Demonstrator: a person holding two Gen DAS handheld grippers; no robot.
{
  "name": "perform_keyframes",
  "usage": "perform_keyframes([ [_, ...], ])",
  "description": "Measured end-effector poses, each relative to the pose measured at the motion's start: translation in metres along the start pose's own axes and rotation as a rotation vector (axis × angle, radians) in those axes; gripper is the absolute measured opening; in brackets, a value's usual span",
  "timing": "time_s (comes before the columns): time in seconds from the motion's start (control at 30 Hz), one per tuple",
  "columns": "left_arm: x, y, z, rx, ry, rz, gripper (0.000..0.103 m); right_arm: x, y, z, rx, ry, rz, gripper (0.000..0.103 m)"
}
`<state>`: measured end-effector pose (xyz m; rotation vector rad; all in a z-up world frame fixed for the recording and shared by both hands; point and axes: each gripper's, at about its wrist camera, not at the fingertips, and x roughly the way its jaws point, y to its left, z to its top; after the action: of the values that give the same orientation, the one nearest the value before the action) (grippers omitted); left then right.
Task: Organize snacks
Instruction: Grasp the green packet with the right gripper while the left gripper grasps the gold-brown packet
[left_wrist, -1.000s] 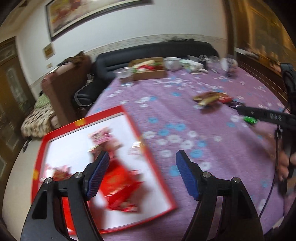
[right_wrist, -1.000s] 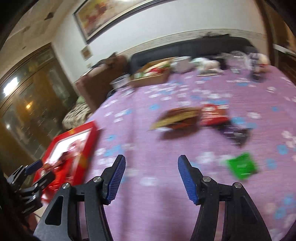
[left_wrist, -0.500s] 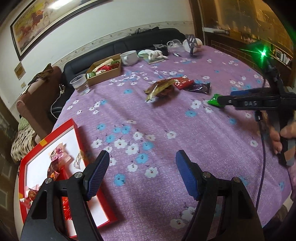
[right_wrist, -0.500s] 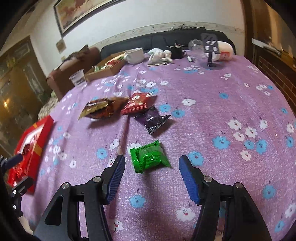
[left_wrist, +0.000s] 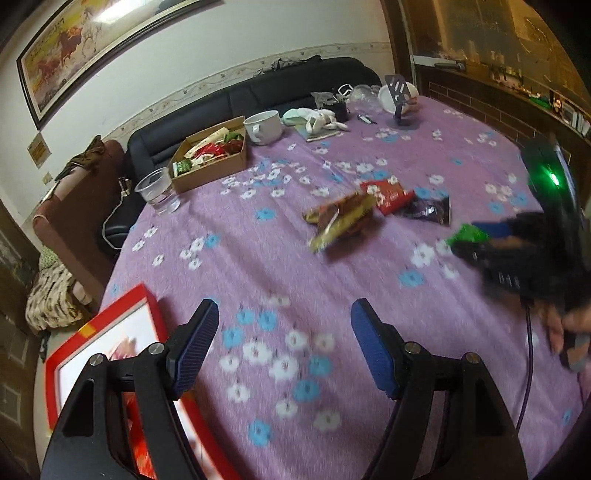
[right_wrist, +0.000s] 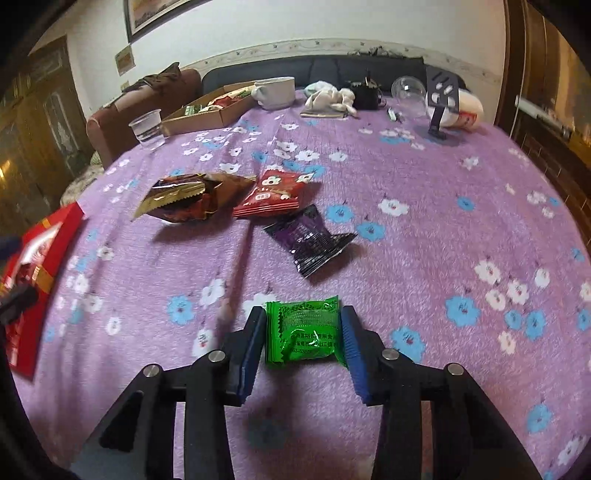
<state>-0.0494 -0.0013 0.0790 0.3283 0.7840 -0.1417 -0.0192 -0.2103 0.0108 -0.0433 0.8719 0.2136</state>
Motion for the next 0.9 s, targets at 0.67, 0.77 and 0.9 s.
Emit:
perform_keyframes([
  [0.67, 0.064, -0.051, 0.067, 0.205, -0.032, -0.001, 0.074, -0.004, -0.056, 0.002, 0.243, 0.007, 0.048, 0.036],
  [0.77, 0.079, -0.057, 0.073, 0.253, -0.009, 0.002, 0.074, -0.004, -0.057, 0.002, 0.244, 0.010, 0.051, 0.036],
  [0.9, 0.094, -0.066, 0.074, 0.306, 0.015, 0.017, 0.074, -0.004, -0.059, 0.002, 0.256, 0.014, 0.064, 0.036],
])
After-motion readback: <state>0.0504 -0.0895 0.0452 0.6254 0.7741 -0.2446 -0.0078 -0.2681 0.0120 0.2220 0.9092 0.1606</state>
